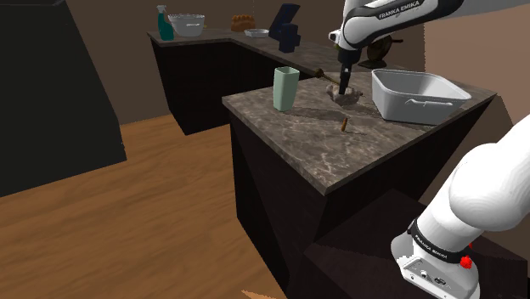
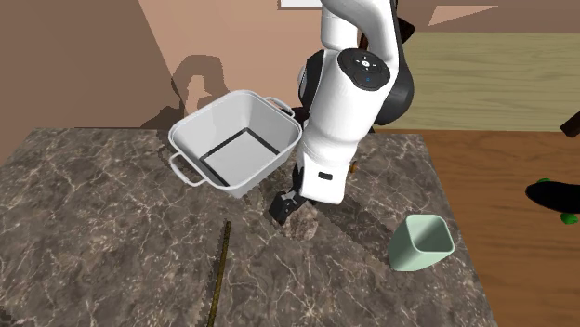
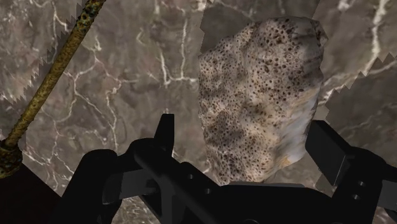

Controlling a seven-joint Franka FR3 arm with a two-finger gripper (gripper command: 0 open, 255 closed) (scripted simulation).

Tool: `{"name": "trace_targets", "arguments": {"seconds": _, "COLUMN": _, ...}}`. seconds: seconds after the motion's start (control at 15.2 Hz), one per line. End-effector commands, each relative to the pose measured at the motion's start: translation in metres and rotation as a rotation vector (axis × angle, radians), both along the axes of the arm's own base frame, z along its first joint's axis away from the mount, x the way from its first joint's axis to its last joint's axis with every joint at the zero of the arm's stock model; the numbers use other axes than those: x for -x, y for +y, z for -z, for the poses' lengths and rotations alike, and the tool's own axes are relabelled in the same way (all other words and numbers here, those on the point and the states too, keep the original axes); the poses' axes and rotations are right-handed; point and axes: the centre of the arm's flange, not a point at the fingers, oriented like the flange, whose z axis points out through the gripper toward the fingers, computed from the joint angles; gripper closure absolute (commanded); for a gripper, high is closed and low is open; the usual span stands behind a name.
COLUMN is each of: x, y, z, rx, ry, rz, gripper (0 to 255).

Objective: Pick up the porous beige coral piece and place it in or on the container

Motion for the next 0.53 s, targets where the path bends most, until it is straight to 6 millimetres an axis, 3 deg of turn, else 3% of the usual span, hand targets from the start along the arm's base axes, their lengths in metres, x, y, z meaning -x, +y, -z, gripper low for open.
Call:
{"name": "trace_targets", "arguments": {"seconds": 0.0, "x": 0.0002, "y": -0.0031, "z": 0.0111, "rx": 0.001, "ry": 0.006, "rz": 0.003, "gripper": 0}}
{"name": "trace_targets", "arguments": {"seconds": 0.33, "x": 0.0002, "y": -0.0031, "z": 0.0111, "rx": 0.001, "ry": 0.006, "rz": 0.003, "gripper": 0}}
{"name": "trace_targets", "arguments": {"seconds": 0.4, "x": -0.0007, "y": -0.0038, "z": 0.0137, "rx": 0.001, "ry": 0.006, "rz": 0.002, "gripper": 255}}
{"name": "trace_targets", "arguments": {"seconds": 0.46, "x": -0.0019, "y": -0.0057, "z": 0.0140, "rx": 0.001, "ry": 0.007, "rz": 0.002, "gripper": 255}}
